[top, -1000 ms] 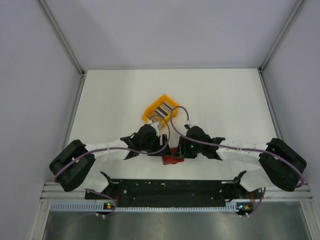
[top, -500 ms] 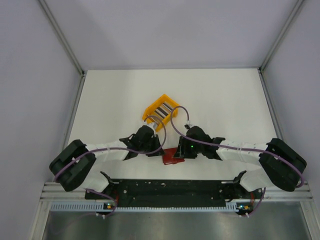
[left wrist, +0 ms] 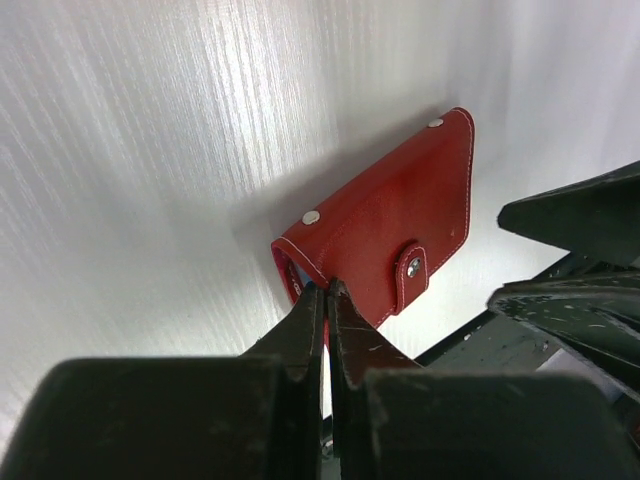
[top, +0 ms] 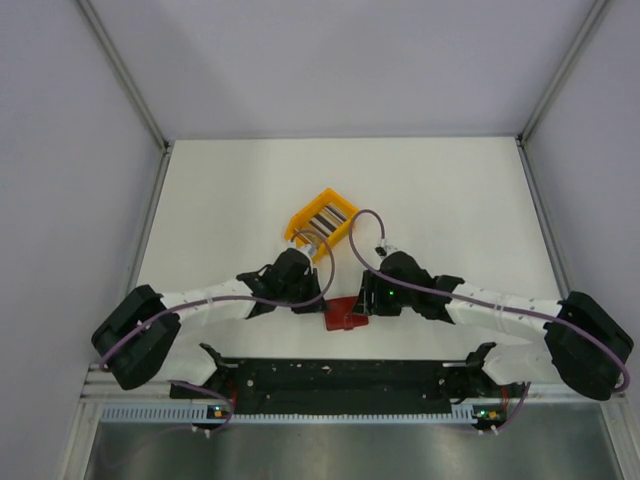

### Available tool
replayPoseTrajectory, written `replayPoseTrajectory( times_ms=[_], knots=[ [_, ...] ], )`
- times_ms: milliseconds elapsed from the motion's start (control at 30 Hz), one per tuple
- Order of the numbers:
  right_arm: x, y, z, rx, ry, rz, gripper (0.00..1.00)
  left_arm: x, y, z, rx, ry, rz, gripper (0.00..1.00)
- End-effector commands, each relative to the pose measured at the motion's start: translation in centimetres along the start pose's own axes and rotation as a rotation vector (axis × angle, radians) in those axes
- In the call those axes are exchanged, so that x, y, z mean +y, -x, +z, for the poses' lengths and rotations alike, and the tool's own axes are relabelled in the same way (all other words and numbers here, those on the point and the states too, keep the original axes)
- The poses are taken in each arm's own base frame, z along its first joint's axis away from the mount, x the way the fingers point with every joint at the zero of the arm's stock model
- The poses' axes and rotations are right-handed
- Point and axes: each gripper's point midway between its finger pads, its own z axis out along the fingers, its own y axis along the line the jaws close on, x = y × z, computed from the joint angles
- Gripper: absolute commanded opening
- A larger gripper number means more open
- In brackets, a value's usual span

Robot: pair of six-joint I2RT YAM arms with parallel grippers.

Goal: Put the credit cards into the card holder
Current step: Pick up the card holder from the center of the board.

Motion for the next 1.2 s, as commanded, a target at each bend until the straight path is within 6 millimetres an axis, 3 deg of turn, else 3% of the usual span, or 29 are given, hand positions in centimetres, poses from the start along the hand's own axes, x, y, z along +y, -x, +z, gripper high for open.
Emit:
replayPoseTrajectory(
  times_ms=[0,167,300,500,600,900,1167],
  knots=[
    [0.4,1.7,-1.4,-0.076,0.002,-0.019,0.53,-1.7,1.4,-1.4,-0.045,-0.035,0.042,0.01],
    [-1.4,1.4,-0.9,-0.064,-0.090,-0.004,0.66,-2.1,1.7,-2.3,-0.070,-0.056,0.079,0.00],
    [-1.5,1.7,-0.4,-0.079,-0.077,-0.047,0.73,-3.0,2.3,-3.5,-0.141,-0.128,0.155,0.00],
    [2.2,3.2,-1.1,-0.164,0.173,-0.265,0.81,-2.9,2.2,-3.6,-0.195,-0.190,0.278,0.00],
    [2.5,3.5,-1.6,-0.202,0.239,-0.403,0.84,-3.2,2.1,-3.4,-0.197,-0.222,0.312,0.00],
    [1.6,5.1,-2.4,-0.225,0.380,-0.564,0.86,-3.6,1.9,-4.2,-0.260,-0.290,0.437,0.00],
    [1.7,3.8,-1.0,-0.054,0.542,-0.653,0.85,-3.9,2.0,-4.5,-0.263,-0.302,0.488,0.00]
  ],
)
